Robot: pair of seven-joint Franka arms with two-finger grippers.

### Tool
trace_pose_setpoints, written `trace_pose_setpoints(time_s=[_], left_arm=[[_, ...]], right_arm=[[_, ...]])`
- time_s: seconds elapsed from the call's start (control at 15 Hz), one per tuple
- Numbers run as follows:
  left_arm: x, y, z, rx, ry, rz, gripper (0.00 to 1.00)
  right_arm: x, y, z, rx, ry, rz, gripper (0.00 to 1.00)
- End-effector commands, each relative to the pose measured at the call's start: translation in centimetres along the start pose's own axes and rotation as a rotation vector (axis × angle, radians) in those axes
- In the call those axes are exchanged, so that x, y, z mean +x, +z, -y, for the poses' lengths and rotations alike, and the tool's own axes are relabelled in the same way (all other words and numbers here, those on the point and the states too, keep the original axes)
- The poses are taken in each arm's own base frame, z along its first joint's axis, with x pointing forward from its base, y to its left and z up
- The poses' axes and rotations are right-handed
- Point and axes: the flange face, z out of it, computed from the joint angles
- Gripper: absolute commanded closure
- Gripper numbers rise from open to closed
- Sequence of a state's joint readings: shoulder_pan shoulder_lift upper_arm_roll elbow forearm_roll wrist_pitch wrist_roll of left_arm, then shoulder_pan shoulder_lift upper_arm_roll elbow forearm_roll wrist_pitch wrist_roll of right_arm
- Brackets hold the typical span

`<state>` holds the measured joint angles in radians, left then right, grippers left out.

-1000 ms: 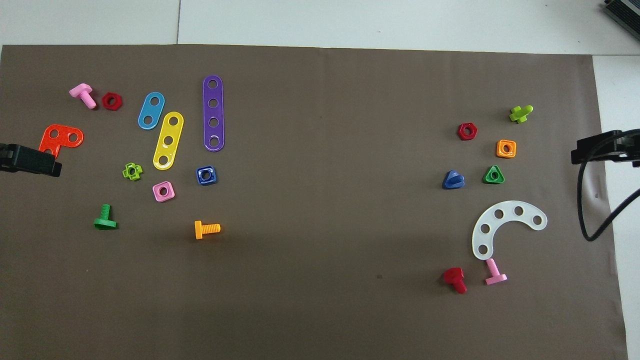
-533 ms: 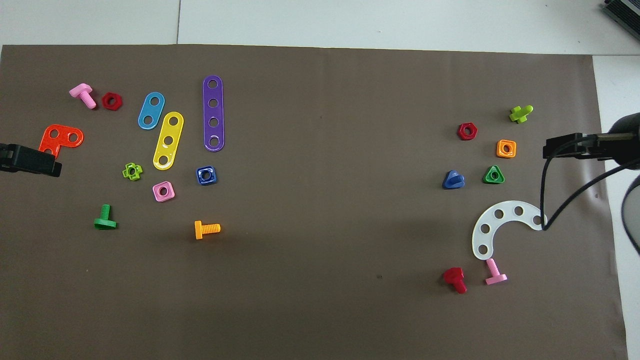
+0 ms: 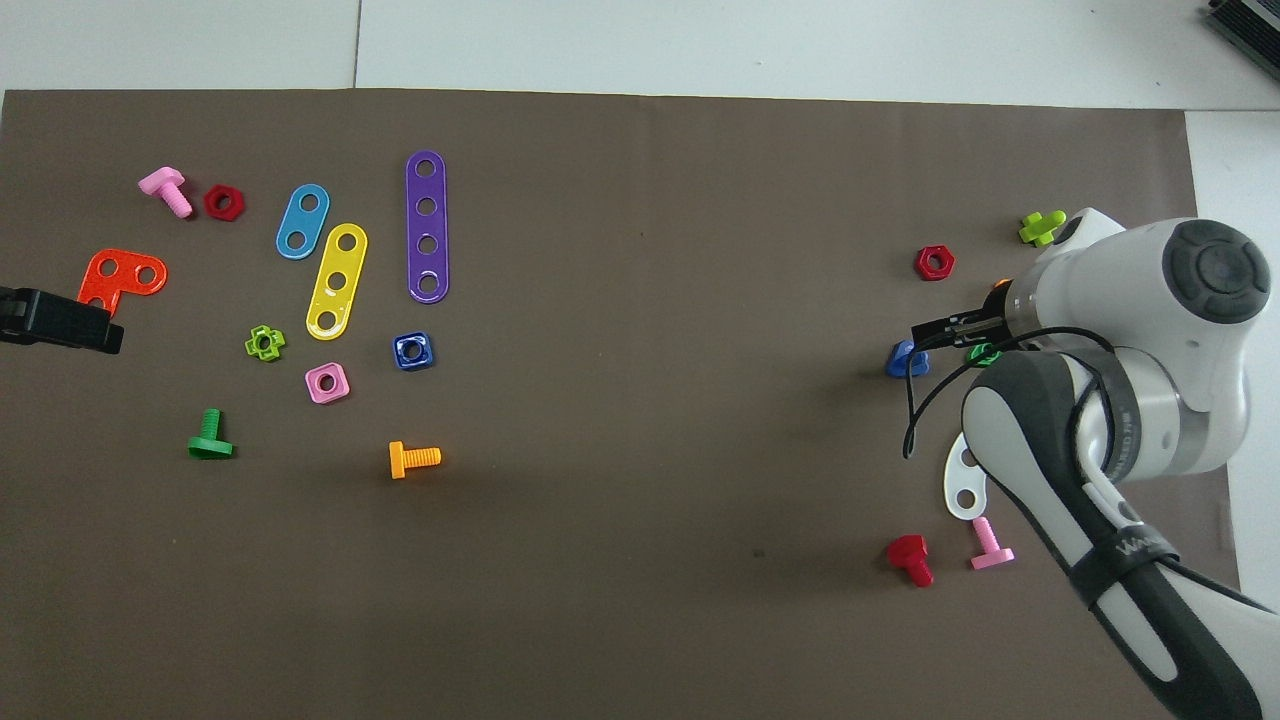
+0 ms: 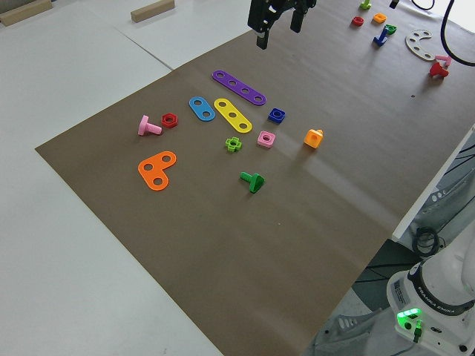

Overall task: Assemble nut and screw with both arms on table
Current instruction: 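Grasp the blue bolt piece with the right gripper and lift it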

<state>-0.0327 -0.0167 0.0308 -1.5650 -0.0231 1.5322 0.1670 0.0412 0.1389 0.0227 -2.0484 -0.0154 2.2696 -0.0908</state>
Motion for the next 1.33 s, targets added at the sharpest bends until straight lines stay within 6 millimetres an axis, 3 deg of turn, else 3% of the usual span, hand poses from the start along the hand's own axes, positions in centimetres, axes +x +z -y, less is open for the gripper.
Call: trace_pose_setpoints(time_s=[0.0,0.27,0.6,0.87,1.27], left_arm=[[-1.0,-0.1,0.0,0.013,-0.01,0.004,0.0],[-1.0,-0.1,0.0,0.013,-0.01,0.004,0.0],[-1.0,-0.1,0.0,0.013,-0.01,0.004,0.0],[-1.0,-0.1,0.1,0.013,-0.011,0.004,0.0],[-1.0,-0.1,0.1,0.013,-0.01,0.004,0.0]], right_arm=[[-0.7,2.8,1.8,0.016,-0.056,-0.033,0.0],[-1.3,5.0,2.5,0.02,-0.1,-0.002,0.02],[-1.1,6.2,2.1,0.017,-0.132,-0.023,0.2],[-1.7,6.8,1.7,0.018,-0.157,-0.01,0.43],[-1.7,6.9,1.8,0.018,-0.158,-0.008,0.61]])
